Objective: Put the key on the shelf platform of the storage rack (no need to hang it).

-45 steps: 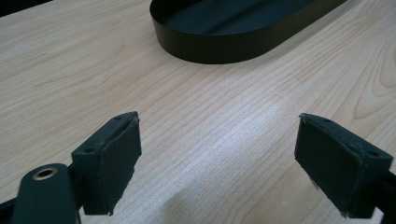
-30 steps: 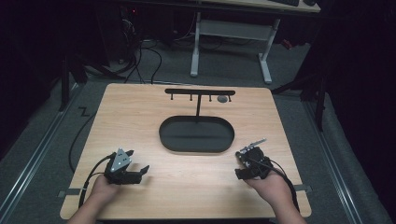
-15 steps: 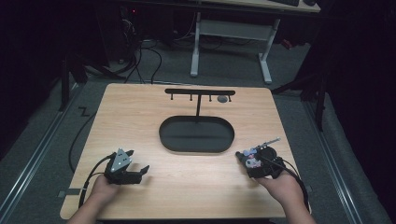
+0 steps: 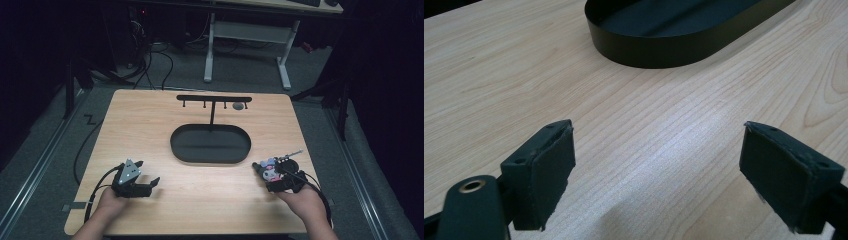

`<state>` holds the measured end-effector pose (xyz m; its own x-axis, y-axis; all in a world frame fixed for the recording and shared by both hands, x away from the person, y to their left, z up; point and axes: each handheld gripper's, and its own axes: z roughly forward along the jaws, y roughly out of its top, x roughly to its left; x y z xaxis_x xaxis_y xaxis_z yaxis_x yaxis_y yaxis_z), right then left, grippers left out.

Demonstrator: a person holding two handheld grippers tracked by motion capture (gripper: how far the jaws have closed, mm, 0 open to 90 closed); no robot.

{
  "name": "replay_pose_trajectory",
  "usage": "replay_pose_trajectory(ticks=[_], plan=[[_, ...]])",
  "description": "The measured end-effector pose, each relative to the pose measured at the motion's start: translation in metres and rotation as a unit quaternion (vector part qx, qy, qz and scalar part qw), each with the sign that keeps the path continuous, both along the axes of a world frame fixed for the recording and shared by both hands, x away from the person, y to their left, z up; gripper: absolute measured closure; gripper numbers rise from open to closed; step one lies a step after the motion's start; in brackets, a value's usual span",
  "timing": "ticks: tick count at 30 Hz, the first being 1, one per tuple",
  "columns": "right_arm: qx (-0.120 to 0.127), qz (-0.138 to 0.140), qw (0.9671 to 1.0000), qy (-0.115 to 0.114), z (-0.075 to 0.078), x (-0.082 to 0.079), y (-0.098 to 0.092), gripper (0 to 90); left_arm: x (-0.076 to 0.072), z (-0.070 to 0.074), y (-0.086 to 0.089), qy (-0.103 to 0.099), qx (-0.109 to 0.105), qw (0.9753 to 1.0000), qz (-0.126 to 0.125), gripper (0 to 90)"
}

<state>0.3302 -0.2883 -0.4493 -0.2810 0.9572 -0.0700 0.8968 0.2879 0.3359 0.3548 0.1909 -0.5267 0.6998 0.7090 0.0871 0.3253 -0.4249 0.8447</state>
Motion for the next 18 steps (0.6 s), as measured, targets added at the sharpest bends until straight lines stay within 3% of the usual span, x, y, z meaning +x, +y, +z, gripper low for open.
replay_pose_trajectory(ticks=[18], plan=[[0.010, -0.020, 0.9995, 0.023, -0.025, 0.001, -0.009, 27.4, 0.000, 0.000, 0.000, 0.000, 0.000, 1.0000, 0.000, 15.4]])
